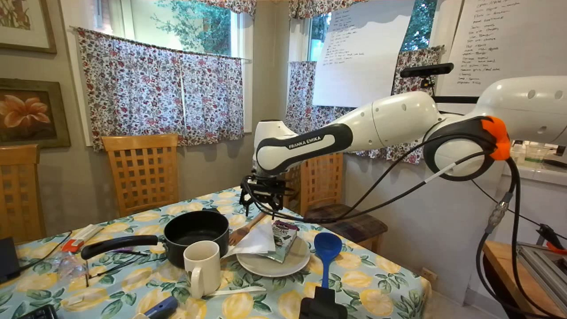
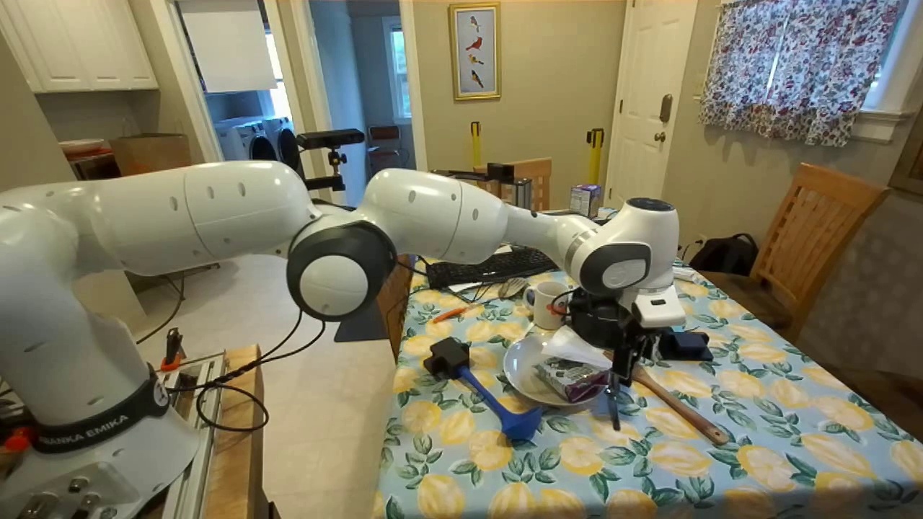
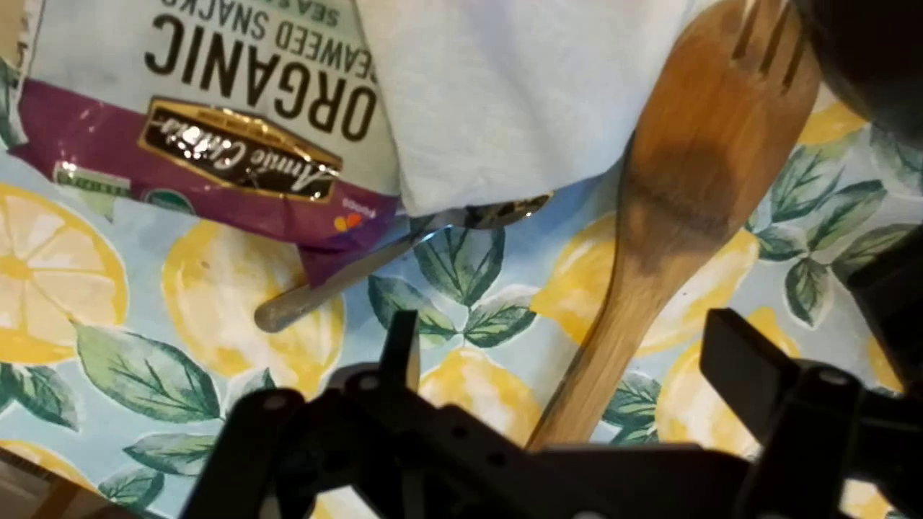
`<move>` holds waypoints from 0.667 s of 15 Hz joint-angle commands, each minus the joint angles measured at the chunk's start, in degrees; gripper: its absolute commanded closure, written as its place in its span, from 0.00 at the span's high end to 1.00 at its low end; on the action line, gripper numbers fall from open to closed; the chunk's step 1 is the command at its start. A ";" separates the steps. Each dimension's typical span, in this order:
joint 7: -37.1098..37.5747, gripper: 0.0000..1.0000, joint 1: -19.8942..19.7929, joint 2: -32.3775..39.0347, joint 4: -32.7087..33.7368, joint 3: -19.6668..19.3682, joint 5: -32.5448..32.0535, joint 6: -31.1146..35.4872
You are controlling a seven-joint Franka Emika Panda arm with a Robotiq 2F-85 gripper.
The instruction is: Put the black pot on the table.
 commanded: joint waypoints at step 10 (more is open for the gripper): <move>-6.31 1.00 0.92 0.03 -1.57 -0.26 -2.39 3.51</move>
